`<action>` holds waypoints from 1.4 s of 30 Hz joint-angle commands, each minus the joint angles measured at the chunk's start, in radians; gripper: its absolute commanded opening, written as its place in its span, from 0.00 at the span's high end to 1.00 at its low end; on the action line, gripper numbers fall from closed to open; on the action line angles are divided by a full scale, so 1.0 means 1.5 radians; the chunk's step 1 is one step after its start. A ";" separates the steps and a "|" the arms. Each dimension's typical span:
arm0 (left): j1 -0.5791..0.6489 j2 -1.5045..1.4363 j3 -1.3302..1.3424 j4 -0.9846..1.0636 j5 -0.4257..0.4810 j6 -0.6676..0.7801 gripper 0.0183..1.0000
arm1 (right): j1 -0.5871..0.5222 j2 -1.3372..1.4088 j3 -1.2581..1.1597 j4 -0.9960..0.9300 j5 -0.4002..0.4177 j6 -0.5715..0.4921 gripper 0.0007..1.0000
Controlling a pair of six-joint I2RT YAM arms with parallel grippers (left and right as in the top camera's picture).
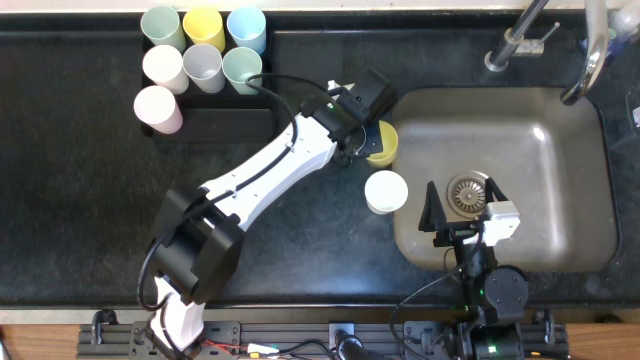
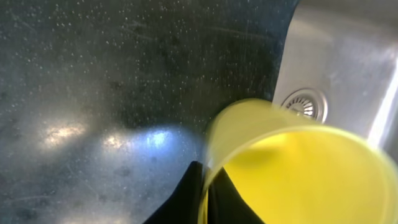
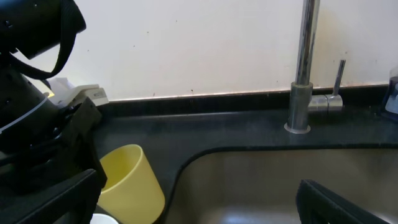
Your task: Store Cups
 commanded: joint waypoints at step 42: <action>0.466 -0.035 0.071 -0.262 -0.076 -0.046 0.95 | -0.005 -0.005 -0.009 0.003 0.000 0.003 0.00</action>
